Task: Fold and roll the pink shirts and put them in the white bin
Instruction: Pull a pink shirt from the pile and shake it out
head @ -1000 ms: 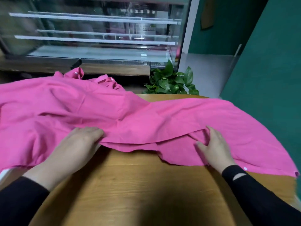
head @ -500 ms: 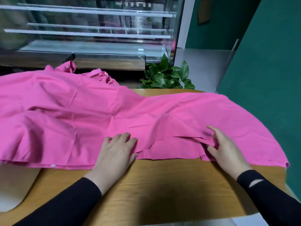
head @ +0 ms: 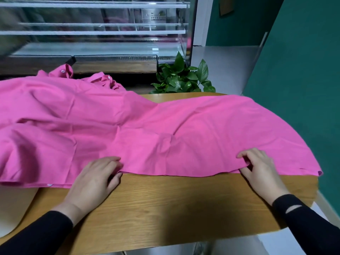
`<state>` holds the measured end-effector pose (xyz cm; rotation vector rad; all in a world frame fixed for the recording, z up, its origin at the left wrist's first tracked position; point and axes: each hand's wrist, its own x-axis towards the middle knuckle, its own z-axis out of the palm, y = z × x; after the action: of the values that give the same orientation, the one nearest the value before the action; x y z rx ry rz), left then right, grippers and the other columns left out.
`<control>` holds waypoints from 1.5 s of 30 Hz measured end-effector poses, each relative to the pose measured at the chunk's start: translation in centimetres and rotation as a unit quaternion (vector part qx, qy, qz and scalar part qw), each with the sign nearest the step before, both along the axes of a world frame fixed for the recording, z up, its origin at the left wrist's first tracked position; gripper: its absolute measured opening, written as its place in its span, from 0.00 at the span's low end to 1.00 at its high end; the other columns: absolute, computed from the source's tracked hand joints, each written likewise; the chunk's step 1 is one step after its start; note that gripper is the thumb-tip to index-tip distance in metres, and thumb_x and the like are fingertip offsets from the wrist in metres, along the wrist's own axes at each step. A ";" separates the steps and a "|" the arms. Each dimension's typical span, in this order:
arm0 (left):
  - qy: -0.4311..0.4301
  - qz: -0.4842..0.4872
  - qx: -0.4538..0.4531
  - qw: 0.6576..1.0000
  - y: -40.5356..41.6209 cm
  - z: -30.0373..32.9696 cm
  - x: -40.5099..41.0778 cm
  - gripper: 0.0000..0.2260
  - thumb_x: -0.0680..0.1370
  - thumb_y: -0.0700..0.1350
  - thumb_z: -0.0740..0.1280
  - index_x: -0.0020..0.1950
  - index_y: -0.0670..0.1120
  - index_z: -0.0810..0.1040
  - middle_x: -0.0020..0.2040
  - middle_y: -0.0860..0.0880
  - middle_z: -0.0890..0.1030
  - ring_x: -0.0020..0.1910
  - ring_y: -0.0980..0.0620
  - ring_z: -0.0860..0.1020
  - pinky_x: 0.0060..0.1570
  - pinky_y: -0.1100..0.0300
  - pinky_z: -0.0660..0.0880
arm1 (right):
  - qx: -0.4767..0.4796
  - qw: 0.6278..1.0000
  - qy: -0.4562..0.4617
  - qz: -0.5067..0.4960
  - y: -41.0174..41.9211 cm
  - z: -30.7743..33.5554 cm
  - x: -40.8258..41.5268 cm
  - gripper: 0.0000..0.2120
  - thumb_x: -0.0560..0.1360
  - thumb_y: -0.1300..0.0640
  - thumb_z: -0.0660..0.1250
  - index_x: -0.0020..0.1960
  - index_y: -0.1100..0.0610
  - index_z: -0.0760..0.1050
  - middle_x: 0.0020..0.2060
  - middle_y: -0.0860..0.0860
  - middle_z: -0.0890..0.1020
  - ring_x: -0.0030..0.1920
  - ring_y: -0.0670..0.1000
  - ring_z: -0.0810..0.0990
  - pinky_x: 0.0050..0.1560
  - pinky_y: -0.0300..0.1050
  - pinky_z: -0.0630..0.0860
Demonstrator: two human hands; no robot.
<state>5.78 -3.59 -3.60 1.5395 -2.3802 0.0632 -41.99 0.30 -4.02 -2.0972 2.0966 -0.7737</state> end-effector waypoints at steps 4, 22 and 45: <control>0.038 0.025 0.010 0.999 0.3 -0.3 -0.2 0.21 0.78 0.60 0.59 0.59 0.49 0.81 0.65 0.50 0.79 0.62 0.47 0.77 0.60 0.49 0.73 | 0.004 0.999 -0.032 -0.033 0.3 0.2 -0.4 0.22 0.73 0.61 0.75 0.65 0.53 0.75 0.52 0.44 0.77 0.56 0.46 0.72 0.63 0.57 0.72; 0.089 0.118 0.147 0.978 0.4 0.1 1.9 0.38 0.69 0.73 0.67 0.75 0.55 0.70 0.71 0.49 0.75 0.70 0.44 0.73 0.72 0.46 0.68 | 0.201 0.974 0.099 0.006 1.1 0.9 -9.5 0.43 0.70 0.19 0.42 0.80 0.38 0.51 0.79 0.38 0.49 0.80 0.41 0.44 0.80 0.53 0.44; 0.102 0.101 0.024 0.989 -1.6 1.5 1.0 0.22 0.71 0.37 0.76 0.64 0.46 0.81 0.61 0.46 0.83 0.59 0.45 0.81 0.60 0.54 0.74 | -0.032 0.995 0.077 0.057 -2.0 3.7 0.8 0.11 0.76 0.63 0.70 0.58 0.61 0.77 0.49 0.54 0.82 0.52 0.59 0.80 0.57 0.57 0.74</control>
<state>6.76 -5.21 -2.14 1.7150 -2.0780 -0.1042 -41.19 -1.69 -0.33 -2.3579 2.0277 -0.6948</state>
